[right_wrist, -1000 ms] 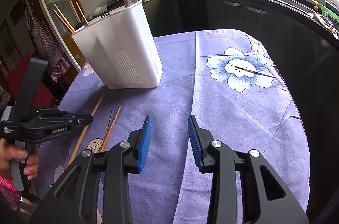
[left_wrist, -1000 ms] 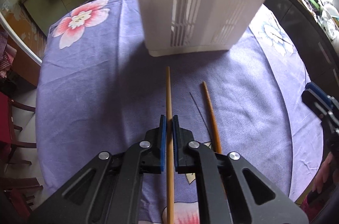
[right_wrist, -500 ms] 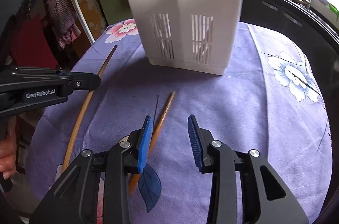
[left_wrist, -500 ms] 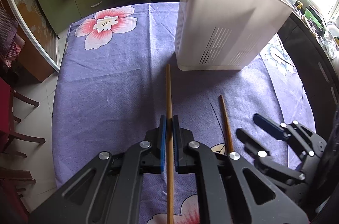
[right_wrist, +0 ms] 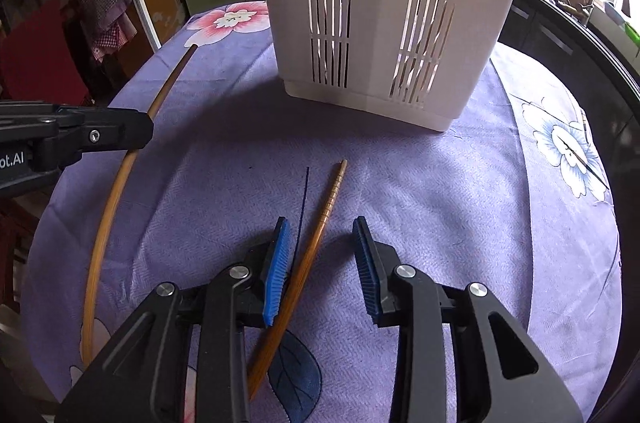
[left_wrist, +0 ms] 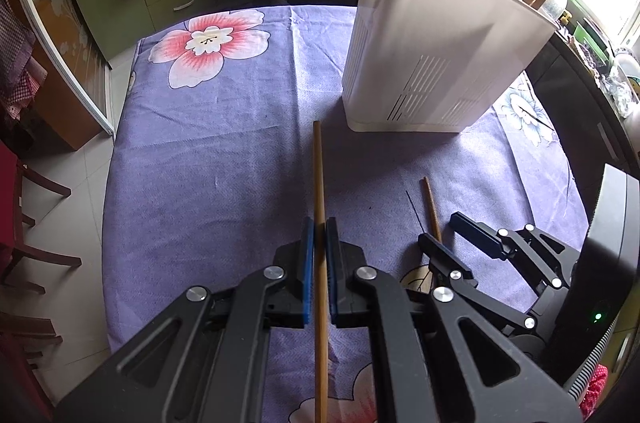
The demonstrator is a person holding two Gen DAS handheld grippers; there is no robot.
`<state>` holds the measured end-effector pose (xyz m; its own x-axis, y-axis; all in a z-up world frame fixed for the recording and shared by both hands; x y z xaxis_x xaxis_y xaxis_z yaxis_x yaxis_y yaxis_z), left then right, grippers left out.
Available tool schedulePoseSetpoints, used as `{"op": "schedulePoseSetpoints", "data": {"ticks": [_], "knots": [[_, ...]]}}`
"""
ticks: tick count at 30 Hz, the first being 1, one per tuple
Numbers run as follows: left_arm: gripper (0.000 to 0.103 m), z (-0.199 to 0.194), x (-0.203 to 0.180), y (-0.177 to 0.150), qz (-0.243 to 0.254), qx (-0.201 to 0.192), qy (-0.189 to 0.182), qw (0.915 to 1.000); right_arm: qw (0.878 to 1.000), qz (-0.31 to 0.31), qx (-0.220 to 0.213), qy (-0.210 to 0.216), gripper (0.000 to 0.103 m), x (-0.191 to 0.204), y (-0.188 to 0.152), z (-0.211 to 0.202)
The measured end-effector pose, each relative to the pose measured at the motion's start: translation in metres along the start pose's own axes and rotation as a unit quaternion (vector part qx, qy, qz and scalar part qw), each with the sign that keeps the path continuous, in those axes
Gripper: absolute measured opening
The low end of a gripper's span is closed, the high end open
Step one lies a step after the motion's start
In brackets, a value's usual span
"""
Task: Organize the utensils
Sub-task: 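Grasp a wooden chopstick with the left tool while the right tool grasps another, then lift both held chopsticks up over the white holder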
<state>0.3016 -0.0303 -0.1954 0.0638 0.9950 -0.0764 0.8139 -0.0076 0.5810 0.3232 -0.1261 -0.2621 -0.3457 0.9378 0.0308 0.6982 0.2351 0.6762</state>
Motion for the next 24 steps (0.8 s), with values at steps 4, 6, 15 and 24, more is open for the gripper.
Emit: {"op": "schedulePoseSetpoints", "data": {"ticks": [4, 6, 15, 24], "knots": [[0.006, 0.000, 0.001, -0.001, 0.000, 0.002, 0.001, 1.0000, 1.000, 0.000, 0.001, 0.002, 0.012, 0.004, 0.001, 0.002], [0.006, 0.000, 0.001, -0.002, 0.001, 0.002, 0.001, 1.0000, 1.000, -0.003, 0.001, 0.002, 0.010, 0.006, 0.002, 0.003], [0.006, -0.001, -0.003, -0.003, 0.007, 0.004, -0.003, 1.0000, 0.999, 0.026, -0.024, 0.023, 0.007, -0.015, 0.007, -0.018], [0.006, -0.015, -0.011, 0.002, 0.012, -0.008, -0.013, 0.9998, 0.988, 0.064, -0.127, 0.057, 0.007, -0.043, 0.032, -0.103]]}}
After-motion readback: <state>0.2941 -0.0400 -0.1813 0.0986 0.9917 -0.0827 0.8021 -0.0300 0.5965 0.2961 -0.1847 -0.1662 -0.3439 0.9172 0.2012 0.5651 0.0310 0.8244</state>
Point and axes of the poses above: each gripper's, at about its wrist camera, not at the fingertips, and z roughly the way its jaws point, x to its left, y to its top, the point moved 6 cm from there along z, roughly the way its jaws point, and after that the axes turned 10 degrees about -x, right-handed, at the moved point
